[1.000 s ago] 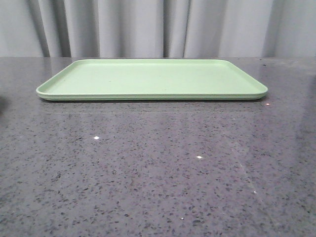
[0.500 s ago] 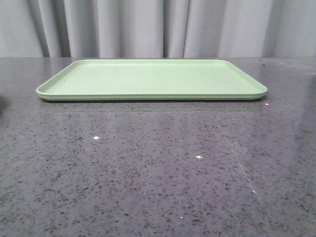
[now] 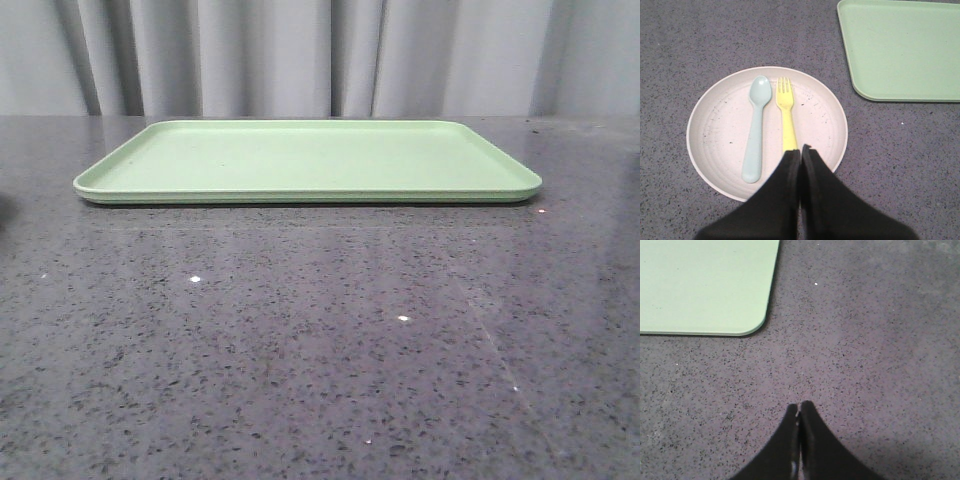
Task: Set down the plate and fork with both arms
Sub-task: 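Open the left gripper and grip the white plate's rim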
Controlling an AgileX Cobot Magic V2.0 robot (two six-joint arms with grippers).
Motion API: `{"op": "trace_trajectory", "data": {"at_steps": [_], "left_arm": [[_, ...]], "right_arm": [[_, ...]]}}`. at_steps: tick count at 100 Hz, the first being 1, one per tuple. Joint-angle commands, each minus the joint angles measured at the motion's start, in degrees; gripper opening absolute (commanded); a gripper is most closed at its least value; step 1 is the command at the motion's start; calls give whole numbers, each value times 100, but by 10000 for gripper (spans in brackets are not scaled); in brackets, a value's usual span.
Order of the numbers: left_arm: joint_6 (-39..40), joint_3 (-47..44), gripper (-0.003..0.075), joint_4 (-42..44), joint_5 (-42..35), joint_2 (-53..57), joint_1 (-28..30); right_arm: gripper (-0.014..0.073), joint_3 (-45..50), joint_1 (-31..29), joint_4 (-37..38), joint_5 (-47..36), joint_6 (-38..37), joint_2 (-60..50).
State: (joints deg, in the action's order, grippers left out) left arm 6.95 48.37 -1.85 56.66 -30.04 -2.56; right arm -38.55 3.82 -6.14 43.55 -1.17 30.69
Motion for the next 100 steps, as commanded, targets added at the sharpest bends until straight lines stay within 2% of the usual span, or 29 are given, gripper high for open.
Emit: {"op": "trace_trajectory", "data": {"at_steps": [1, 19, 27, 32, 39, 51, 60, 87, 100], "left_arm": [[43, 190, -20, -44, -306, -81, -1], [43, 190, -18, -33, -293, -81, -1], [43, 190, 20, -33, -293, -81, -1], [43, 190, 78, -33, -293, -81, -1], [43, 190, 202, -33, -293, -81, -1], [43, 190, 488, 18, -293, -81, -1], [43, 190, 600, 97, -341, -81, -1], [43, 190, 608, 111, -456, -81, -1], [79, 190, 608, 438, -502, -81, -1]], "right_arm": [[-120, -199, -34, -29, -332, 16, 74], [-108, -199, -34, -29, -350, 16, 74], [-49, -199, -34, -29, -350, 16, 74], [25, -199, -34, -29, -350, 16, 74], [153, -199, -34, -29, -364, 16, 74], [384, -199, -34, -29, -377, 16, 74], [479, -199, -34, -29, -383, 16, 74], [490, -199, -34, -29, -508, 16, 74], [490, -199, -34, -29, -508, 16, 74]]}}
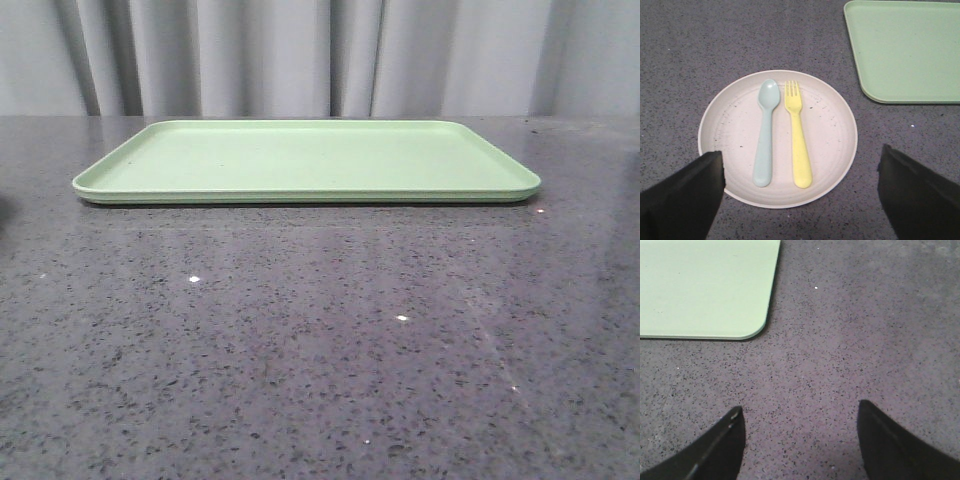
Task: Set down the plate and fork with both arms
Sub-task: 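Open the left gripper and grip the white plate's rim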
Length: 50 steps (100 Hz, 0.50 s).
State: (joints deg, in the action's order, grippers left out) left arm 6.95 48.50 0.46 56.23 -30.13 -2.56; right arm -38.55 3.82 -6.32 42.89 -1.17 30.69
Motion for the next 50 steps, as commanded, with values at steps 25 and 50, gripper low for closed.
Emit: {"op": "trace_trajectory", "data": {"at_steps": [25, 50], "left_arm": [[520, 177, 608, 1174, -519, -340, -1], [693, 177, 608, 1439, -1014, -1022, 156]], "right_arm": [[490, -199, -34, -11, -446, 16, 74], [490, -199, -34, -11, -458, 16, 74]]}}
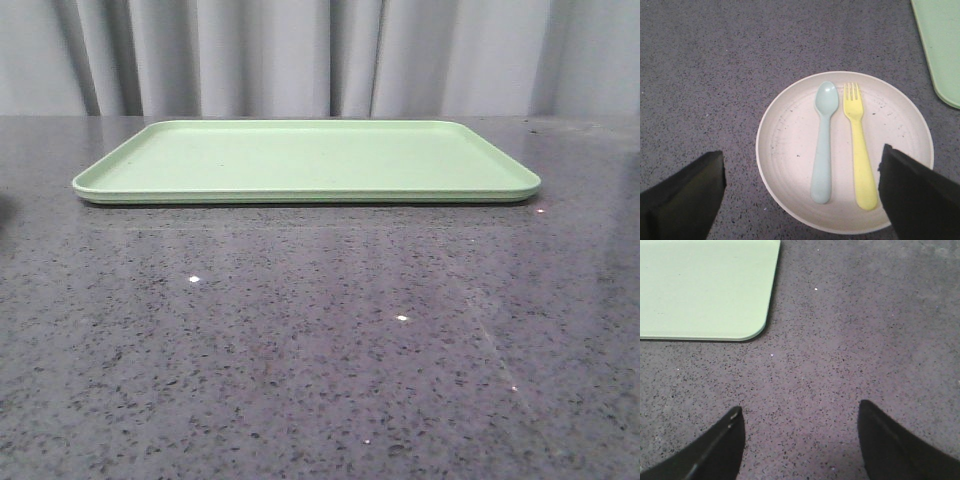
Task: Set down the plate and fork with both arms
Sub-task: 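Open the left gripper and grip the white plate's rim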
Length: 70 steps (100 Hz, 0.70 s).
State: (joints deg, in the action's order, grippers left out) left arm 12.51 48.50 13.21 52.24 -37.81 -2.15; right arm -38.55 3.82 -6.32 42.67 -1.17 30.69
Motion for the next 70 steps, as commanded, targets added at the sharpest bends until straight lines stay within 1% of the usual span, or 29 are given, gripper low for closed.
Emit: {"op": "trace_trajectory", "data": {"at_steps": [1, 30, 42, 54, 70], "left_arm": [[136, 177, 608, 164, -629, -274, 132], [126, 177, 608, 89, -1132, -1187, 1072], [93, 177, 608, 78, -1382, -1563, 1353], [93, 177, 608, -29, -1576, -1904, 1490], [80, 177, 608, -81, -1807, -2302, 1503]], "right_arm": [[490, -199, -34, -11, -436, 16, 74], [490, -199, -34, -11, -436, 16, 74], [490, -199, -34, -11, -436, 16, 74], [490, -199, -34, -11, -436, 16, 74], [490, -199, -34, -11, -436, 16, 74]]}}
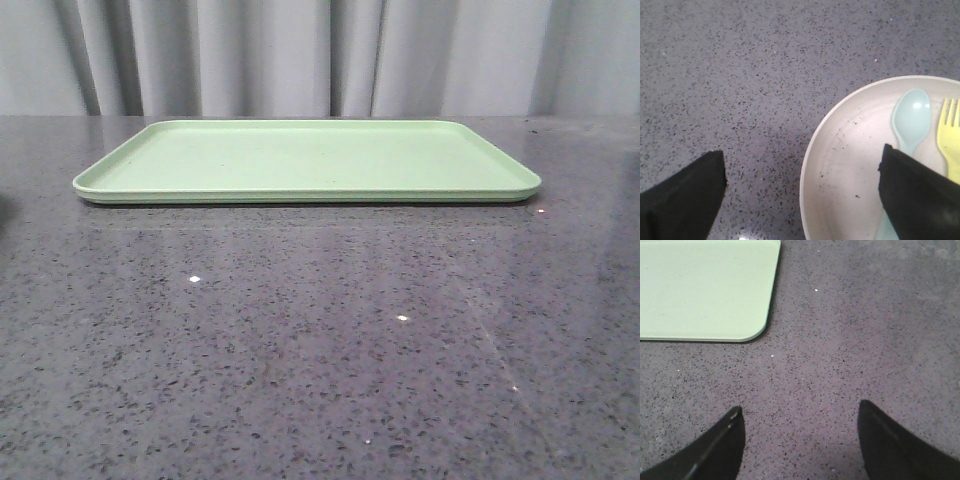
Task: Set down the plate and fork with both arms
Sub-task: 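Open the left gripper and grip the white plate's rim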
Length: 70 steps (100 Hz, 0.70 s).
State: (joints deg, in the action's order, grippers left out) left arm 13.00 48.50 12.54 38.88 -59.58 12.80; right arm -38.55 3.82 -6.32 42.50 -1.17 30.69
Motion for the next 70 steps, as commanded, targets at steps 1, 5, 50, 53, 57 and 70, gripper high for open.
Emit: {"op": "trace_trajectory", "data": {"at_steps": [1, 5, 50, 53, 57, 70], "left_arm": [[32, 177, 608, -14, -471, -141, 9], [23, 177, 608, -14, -497, -238, 9], [23, 177, 608, -79, -763, -1131, 89], [23, 177, 608, -106, -785, -1174, 115], [23, 177, 608, -120, -809, -1231, 142], [23, 177, 608, -177, -856, -1349, 190]], "right_arm": [[490, -199, -34, -11, -418, 16, 74], [490, -199, -34, -11, -418, 16, 74], [490, -199, -34, -11, -418, 16, 74], [490, -199, -34, -11, -418, 16, 74], [490, -199, -34, -11, -418, 16, 74], [490, -199, -34, -11, -418, 16, 74]]}}
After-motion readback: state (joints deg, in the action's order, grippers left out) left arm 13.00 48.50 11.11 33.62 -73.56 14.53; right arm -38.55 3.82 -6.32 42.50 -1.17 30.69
